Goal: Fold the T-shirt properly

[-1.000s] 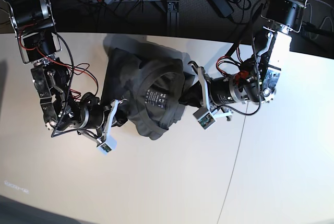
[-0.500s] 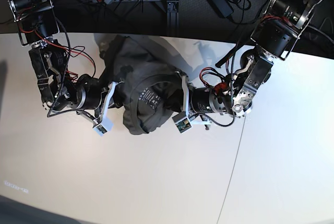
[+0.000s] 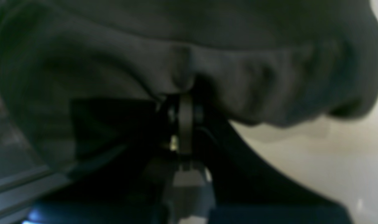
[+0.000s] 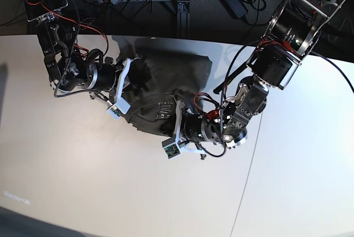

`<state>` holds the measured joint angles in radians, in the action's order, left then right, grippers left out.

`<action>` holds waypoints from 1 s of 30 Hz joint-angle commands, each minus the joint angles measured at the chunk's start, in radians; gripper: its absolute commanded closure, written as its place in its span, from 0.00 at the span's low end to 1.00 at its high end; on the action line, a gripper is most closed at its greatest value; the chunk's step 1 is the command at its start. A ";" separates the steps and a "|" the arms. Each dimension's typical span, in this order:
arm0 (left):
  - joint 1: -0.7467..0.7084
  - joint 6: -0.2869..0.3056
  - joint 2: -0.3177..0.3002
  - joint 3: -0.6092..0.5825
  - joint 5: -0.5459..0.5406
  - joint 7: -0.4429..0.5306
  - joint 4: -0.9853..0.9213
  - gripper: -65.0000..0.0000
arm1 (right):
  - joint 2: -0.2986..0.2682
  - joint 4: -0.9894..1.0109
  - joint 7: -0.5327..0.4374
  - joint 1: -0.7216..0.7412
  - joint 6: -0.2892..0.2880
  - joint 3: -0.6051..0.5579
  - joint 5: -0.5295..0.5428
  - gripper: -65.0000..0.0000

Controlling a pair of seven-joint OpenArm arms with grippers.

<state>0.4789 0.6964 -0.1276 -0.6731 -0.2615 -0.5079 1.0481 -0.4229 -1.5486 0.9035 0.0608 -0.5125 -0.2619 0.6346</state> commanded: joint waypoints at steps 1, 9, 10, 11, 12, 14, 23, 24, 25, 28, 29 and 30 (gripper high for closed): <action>0.043 0.002 0.003 0.006 -0.012 0.018 0.013 1.00 | -0.009 -0.013 0.013 0.011 -0.068 0.011 -0.006 1.00; 0.085 -0.004 -0.008 0.120 -0.165 -0.180 0.148 0.90 | -0.009 -0.017 0.011 0.010 -0.068 0.163 -0.001 1.00; 0.083 -0.005 -0.009 0.149 -0.216 -0.248 0.187 0.86 | -0.009 -0.017 0.015 0.010 -0.068 0.184 0.005 1.00; 0.082 -0.005 -0.009 0.182 -0.267 -0.325 0.228 0.86 | -0.009 -0.017 0.023 0.010 -0.068 0.205 0.014 1.00; 0.076 -0.004 -0.009 0.215 -0.324 -0.396 0.268 0.86 | -0.010 -0.018 0.034 0.007 -0.068 0.228 0.029 1.00; 0.047 -0.004 -0.011 0.288 -0.415 -0.503 0.363 0.86 | -0.017 -0.026 0.058 -0.010 -0.069 0.274 0.061 1.00; -0.306 -0.001 -0.238 0.525 -0.544 -0.558 0.723 0.86 | -0.077 -0.200 0.085 -0.256 -0.071 0.472 0.138 1.00; -0.355 -0.001 -0.257 0.555 -0.546 -0.557 0.761 0.86 | -0.081 -0.218 0.085 -0.286 -0.071 0.497 0.143 1.00; -0.402 -0.001 -0.276 0.588 -0.548 -0.554 0.798 0.86 | -0.081 -0.236 0.086 -0.315 -0.071 0.524 0.148 1.00; -0.558 0.000 -0.323 0.702 -0.550 -0.551 0.895 0.86 | -0.080 -0.279 0.092 -0.409 -0.071 0.594 0.160 1.00; -0.620 0.000 -0.332 0.739 -0.550 -0.550 0.911 0.86 | -0.080 -0.286 0.093 -0.447 -0.071 0.611 0.159 1.00; -0.681 0.000 -0.339 0.774 -0.550 -0.547 0.916 0.86 | -0.079 -0.288 0.093 -0.488 -0.071 0.623 0.159 1.00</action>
<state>-0.2031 0.6899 -0.4580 0.1032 -0.8017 -1.0527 1.9533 -0.4900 -1.8225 1.0031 -0.4252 -0.5129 0.3561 0.7727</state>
